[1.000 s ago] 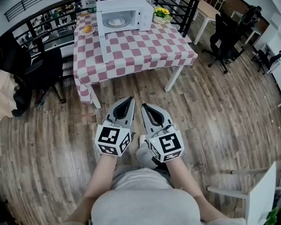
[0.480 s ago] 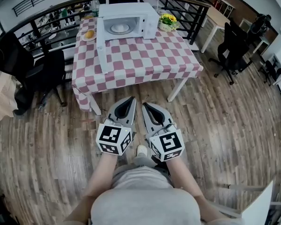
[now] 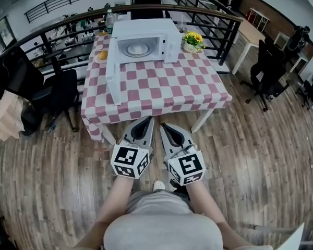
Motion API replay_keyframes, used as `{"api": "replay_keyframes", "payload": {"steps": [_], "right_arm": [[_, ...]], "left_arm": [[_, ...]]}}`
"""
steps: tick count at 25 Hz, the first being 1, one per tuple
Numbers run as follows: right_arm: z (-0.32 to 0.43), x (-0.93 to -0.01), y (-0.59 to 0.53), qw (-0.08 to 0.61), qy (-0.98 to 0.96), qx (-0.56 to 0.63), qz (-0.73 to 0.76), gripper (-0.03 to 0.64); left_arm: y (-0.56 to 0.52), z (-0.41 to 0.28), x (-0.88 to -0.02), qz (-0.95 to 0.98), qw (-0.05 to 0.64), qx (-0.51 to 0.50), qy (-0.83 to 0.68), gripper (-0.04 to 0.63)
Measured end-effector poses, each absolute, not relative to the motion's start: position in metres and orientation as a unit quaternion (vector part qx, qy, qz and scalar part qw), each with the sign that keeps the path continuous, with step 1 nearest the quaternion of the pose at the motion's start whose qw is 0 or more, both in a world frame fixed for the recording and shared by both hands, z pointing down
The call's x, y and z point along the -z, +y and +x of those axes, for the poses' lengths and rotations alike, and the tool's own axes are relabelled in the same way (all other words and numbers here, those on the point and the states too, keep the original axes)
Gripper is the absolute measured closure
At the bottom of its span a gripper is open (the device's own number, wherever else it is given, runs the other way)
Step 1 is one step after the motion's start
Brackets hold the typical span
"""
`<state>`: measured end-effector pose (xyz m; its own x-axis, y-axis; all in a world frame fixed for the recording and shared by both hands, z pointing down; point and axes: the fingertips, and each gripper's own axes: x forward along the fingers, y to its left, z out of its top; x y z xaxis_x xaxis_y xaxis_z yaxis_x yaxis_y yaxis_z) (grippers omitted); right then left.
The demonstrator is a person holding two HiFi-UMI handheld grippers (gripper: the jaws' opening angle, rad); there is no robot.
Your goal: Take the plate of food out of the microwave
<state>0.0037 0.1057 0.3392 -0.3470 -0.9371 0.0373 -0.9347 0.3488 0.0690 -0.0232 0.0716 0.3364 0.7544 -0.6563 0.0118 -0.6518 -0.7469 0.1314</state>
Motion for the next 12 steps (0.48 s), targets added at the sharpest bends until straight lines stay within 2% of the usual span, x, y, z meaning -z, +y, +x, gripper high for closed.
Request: {"api": "replay_keyframes", "payload": {"steps": [12], "right_arm": [[0.038,-0.352,0.044,0.030,-0.842,0.009,0.538,0.591]], "left_arm": [[0.015,0.006,-0.339,0.918,0.062,0.027,-0.390,0.594]]}}
